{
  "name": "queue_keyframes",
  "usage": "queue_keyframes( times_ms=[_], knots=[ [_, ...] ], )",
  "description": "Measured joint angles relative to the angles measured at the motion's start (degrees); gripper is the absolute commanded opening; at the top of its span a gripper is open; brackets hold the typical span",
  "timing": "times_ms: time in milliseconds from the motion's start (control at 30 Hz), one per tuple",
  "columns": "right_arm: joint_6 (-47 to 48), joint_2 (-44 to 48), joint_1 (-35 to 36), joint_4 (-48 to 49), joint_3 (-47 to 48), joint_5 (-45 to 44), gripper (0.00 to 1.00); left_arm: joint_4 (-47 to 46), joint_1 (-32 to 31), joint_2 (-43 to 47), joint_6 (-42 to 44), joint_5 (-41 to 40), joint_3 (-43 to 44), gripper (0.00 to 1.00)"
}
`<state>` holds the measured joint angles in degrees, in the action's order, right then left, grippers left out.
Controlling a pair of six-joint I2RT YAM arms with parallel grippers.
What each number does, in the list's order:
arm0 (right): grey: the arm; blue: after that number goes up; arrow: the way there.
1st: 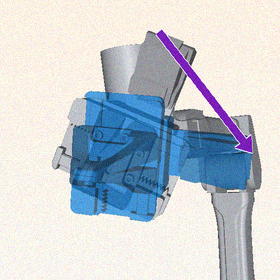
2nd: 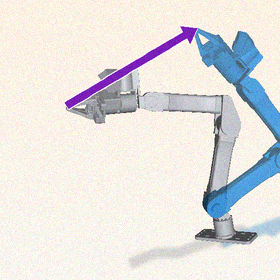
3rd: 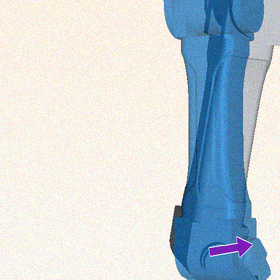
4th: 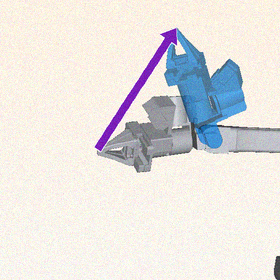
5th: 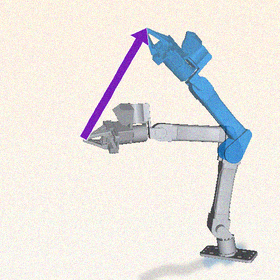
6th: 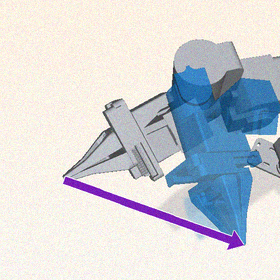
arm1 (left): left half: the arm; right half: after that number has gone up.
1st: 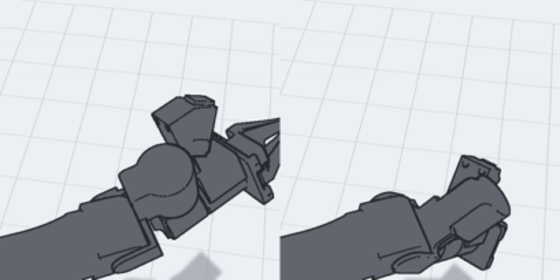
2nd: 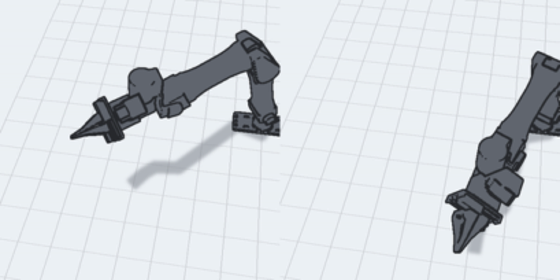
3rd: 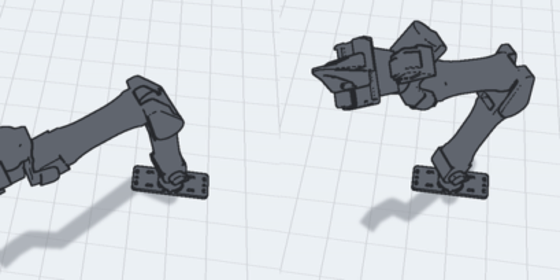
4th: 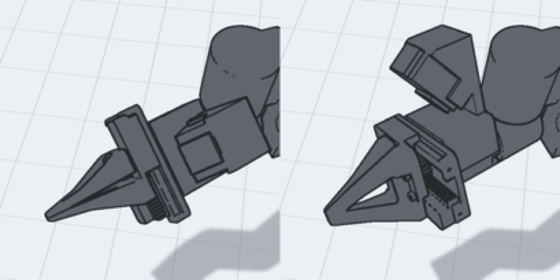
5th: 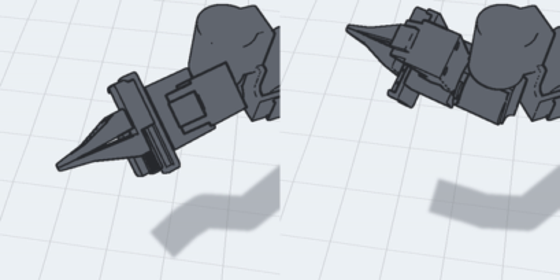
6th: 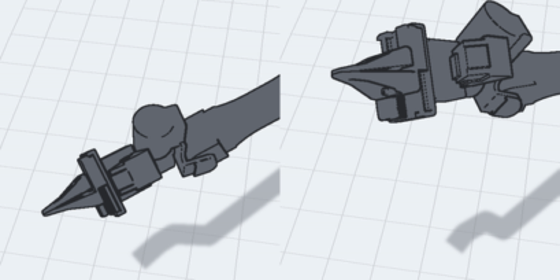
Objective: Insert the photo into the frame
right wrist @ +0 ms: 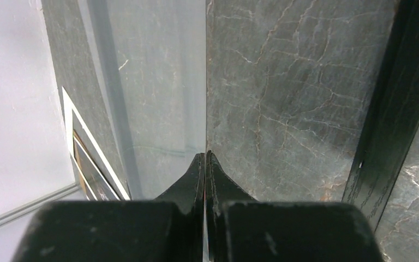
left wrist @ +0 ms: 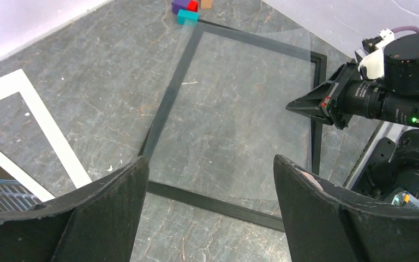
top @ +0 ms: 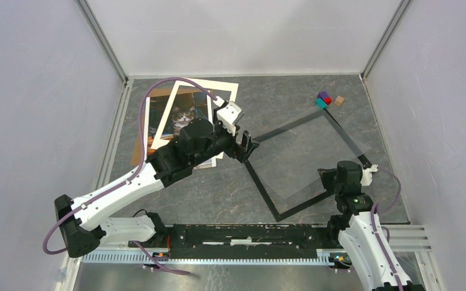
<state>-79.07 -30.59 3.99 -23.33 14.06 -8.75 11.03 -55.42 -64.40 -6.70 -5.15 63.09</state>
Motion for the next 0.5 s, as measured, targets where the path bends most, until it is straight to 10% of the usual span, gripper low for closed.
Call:
queue_keyframes(
  times_ms=[500],
  knots=[
    [-1.92, 0.31, 0.0, -3.8, 0.02, -0.52, 0.0, -0.07, 2.97, -0.59, -1.6, 2.54, -5.86, 0.9]
  ],
)
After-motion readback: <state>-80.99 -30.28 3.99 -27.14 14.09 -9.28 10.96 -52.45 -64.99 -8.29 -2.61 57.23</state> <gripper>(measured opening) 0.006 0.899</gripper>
